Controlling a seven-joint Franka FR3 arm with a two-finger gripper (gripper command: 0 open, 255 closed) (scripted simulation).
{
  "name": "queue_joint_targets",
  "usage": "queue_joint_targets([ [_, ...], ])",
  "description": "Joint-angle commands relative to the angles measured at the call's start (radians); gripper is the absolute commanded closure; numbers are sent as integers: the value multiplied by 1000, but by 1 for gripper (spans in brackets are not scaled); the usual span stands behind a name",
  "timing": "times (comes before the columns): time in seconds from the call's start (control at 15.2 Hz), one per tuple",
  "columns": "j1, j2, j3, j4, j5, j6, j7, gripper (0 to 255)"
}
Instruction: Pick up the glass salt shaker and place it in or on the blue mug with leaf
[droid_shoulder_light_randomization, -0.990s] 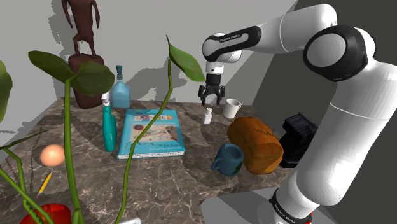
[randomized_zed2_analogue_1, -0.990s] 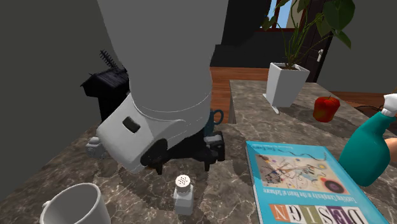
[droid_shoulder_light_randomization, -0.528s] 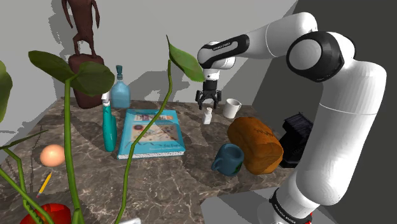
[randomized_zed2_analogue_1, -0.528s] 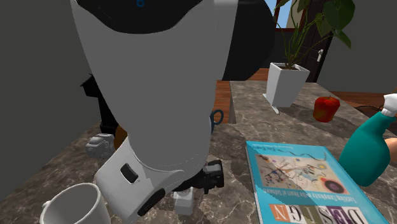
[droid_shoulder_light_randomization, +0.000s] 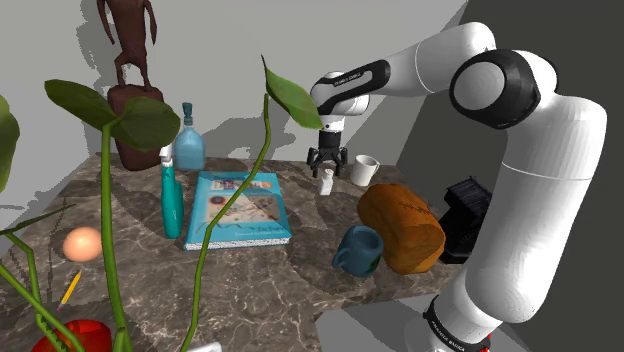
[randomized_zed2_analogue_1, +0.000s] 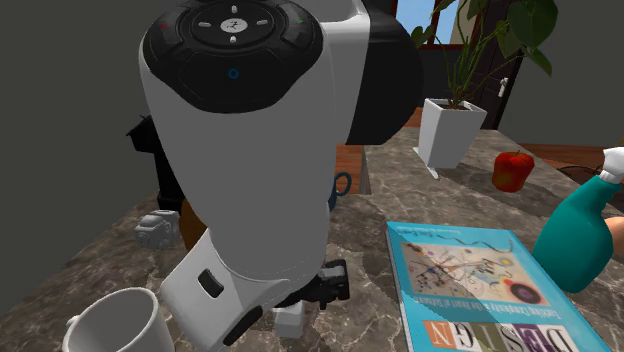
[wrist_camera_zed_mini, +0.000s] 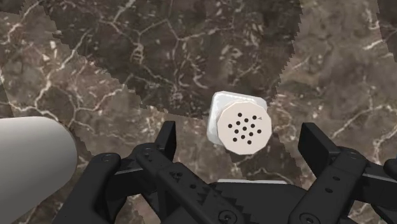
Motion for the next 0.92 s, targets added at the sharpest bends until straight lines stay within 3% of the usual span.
queue_joint_targets([
  [0.0,0,0,0,0,0,1,0,0],
  [0.07,0,0,0,0,0,1,0,0],
  [0.13,0,0,0,-1,0,1,0,255],
  [0.86,0,-12,-1,11,-3,-23,3,255],
])
